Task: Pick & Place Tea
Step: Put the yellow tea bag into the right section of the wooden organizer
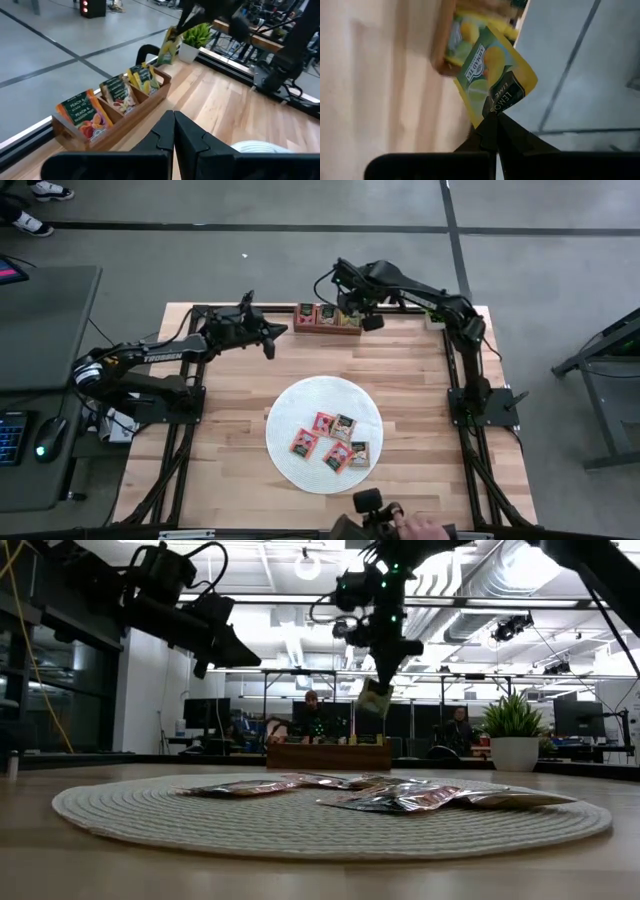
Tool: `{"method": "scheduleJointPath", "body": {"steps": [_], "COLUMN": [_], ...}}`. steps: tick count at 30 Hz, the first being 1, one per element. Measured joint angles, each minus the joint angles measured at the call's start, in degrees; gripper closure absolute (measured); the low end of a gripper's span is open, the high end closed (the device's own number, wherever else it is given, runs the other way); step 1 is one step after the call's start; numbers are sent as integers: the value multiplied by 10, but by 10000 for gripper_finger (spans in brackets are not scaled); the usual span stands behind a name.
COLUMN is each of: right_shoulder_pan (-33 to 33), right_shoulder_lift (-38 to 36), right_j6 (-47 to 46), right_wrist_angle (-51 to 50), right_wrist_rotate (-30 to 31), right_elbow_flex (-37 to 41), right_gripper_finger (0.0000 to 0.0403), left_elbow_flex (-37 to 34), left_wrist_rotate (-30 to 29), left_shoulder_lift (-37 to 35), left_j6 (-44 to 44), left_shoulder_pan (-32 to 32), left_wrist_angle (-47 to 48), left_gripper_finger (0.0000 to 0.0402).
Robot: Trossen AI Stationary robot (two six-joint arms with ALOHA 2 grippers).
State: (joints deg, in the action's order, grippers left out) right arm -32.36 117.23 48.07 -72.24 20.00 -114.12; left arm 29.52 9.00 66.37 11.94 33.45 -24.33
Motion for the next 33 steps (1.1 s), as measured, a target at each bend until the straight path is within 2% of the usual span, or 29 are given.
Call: {"method": "scheduleJointPath", "body": {"steps": [11,25,33], "right_shoulder_pan": [2,9,13], "right_shoulder_lift": [25,26,60], "right_j6": [56,123,101], "right_wrist_angle": [5,62,52], "right_wrist_rotate": [29,36,42], "right_elbow_flex": [0,6,6], "right_gripper_finger": [403,403,403], "left_elbow_flex": [0,0,0], "left_wrist_rotate": [91,159,179], "left_shoulder_lift": [0,1,1], "left_j6": [-30,-48,-63], "left_shoulder_pan": [35,33,33], "left_wrist_angle": [0,4,5], "left_gripper_finger": [401,401,401]}}
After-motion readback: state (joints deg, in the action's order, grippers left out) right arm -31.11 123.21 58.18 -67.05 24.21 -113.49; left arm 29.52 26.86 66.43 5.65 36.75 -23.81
